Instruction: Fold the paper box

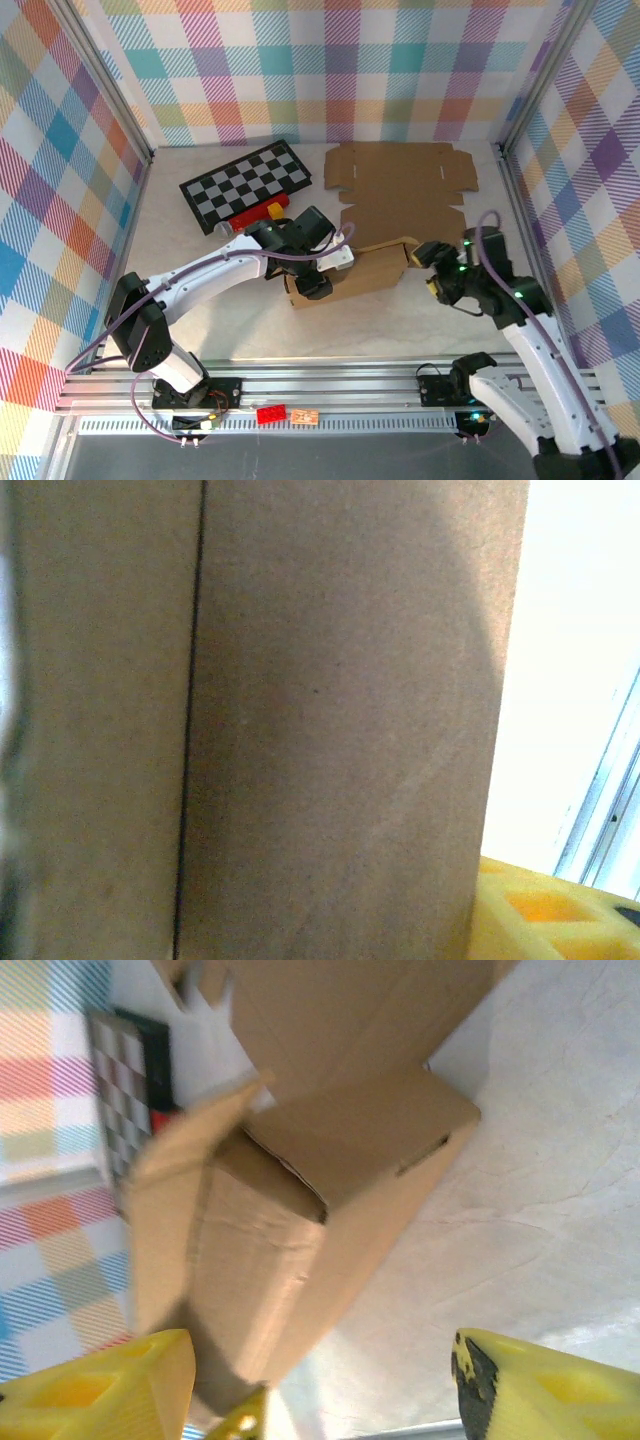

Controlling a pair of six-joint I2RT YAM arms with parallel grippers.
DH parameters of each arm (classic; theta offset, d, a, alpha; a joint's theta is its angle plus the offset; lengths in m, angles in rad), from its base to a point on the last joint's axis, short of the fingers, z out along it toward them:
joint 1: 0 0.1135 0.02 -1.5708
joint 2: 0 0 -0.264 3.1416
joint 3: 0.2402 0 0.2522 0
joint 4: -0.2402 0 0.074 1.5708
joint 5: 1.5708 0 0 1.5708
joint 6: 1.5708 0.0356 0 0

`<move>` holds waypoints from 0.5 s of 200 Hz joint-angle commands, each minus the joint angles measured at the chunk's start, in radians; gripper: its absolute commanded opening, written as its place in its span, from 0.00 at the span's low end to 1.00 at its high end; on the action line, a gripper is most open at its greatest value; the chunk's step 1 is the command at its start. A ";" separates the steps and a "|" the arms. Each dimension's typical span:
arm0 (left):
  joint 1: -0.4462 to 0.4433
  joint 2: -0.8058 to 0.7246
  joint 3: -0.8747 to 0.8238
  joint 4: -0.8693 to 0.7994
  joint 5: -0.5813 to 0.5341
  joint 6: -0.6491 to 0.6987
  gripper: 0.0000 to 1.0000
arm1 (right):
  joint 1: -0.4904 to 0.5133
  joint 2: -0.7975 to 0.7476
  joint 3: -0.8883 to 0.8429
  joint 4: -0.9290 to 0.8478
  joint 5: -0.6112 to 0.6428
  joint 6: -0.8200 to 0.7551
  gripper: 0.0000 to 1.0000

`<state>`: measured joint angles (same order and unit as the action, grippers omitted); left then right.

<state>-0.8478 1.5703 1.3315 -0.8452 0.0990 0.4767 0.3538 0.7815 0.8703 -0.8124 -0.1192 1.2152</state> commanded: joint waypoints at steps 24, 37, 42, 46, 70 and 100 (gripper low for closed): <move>0.008 0.029 0.047 -0.035 0.052 -0.027 0.59 | 0.158 0.108 -0.007 0.169 0.130 0.089 0.70; 0.008 0.033 0.052 -0.035 0.051 -0.029 0.60 | 0.168 0.140 -0.008 0.189 0.118 0.102 0.69; 0.009 0.034 0.053 -0.035 0.051 -0.028 0.60 | 0.170 0.151 -0.009 0.192 0.116 0.107 0.69; 0.009 0.035 0.053 -0.035 0.051 -0.029 0.60 | 0.172 0.159 -0.010 0.196 0.115 0.111 0.68; 0.009 0.035 0.056 -0.032 0.046 -0.030 0.61 | 0.176 0.200 -0.035 0.224 0.115 0.132 0.66; 0.008 0.034 0.058 -0.031 0.044 -0.030 0.62 | 0.178 0.265 -0.047 0.175 0.101 0.165 0.59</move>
<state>-0.8474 1.5944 1.3624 -0.8616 0.1139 0.4599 0.5243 1.0096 0.8433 -0.6216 -0.0212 1.3346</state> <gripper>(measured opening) 0.618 0.615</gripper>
